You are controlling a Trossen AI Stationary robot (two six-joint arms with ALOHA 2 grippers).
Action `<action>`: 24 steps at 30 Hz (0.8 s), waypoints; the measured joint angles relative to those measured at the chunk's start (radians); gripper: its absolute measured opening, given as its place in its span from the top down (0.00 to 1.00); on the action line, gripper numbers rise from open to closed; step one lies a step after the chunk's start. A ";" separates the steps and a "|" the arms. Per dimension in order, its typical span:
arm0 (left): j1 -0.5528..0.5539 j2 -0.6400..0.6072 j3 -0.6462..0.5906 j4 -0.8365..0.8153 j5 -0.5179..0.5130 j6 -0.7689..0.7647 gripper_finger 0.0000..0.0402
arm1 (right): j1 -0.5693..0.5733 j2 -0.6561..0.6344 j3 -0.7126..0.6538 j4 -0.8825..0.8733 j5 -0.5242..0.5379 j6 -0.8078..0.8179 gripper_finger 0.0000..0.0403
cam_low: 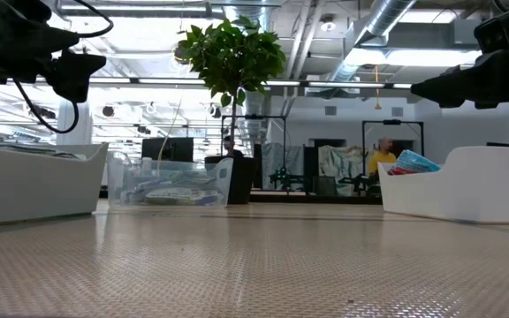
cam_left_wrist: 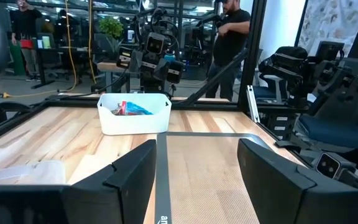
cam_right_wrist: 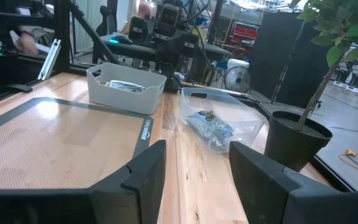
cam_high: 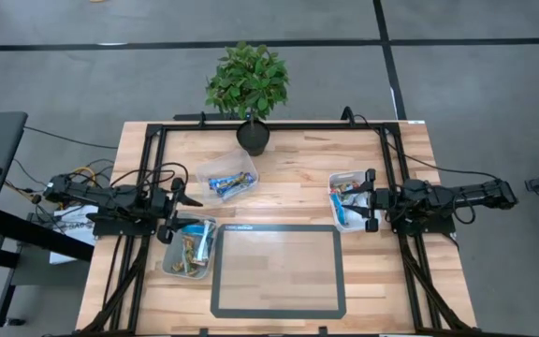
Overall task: Pick and place Granola Bars by type
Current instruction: Return to Home Position
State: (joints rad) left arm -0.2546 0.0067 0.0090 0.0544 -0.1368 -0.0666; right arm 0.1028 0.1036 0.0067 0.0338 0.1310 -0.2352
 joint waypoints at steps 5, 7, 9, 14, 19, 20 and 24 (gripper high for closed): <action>0.000 0.000 0.000 0.000 0.000 -0.003 0.46 | 0.000 0.000 0.000 0.000 0.000 0.000 0.58; 0.000 0.000 0.000 0.000 0.000 -0.003 0.46 | 0.000 0.000 0.000 0.000 0.000 0.000 0.58; 0.000 0.000 0.000 -0.001 0.000 0.006 0.46 | 0.000 0.000 0.000 0.000 0.000 0.000 0.58; 0.000 0.000 0.000 -0.001 0.000 0.017 0.46 | 0.000 0.000 0.000 0.001 0.000 0.000 0.58; 0.000 0.000 0.000 -0.001 -0.001 0.017 0.46 | 0.000 0.000 0.000 0.001 0.000 0.000 0.58; 0.000 0.000 0.000 -0.001 -0.001 0.017 0.46 | 0.000 0.000 0.000 0.001 0.000 0.000 0.58; 0.000 0.000 -0.001 -0.002 -0.001 0.017 0.46 | 0.000 0.000 0.000 0.001 0.000 0.000 0.58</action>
State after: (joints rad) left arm -0.2546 0.0067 0.0082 0.0528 -0.1375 -0.0494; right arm 0.1028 0.1040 0.0067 0.0349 0.1314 -0.2352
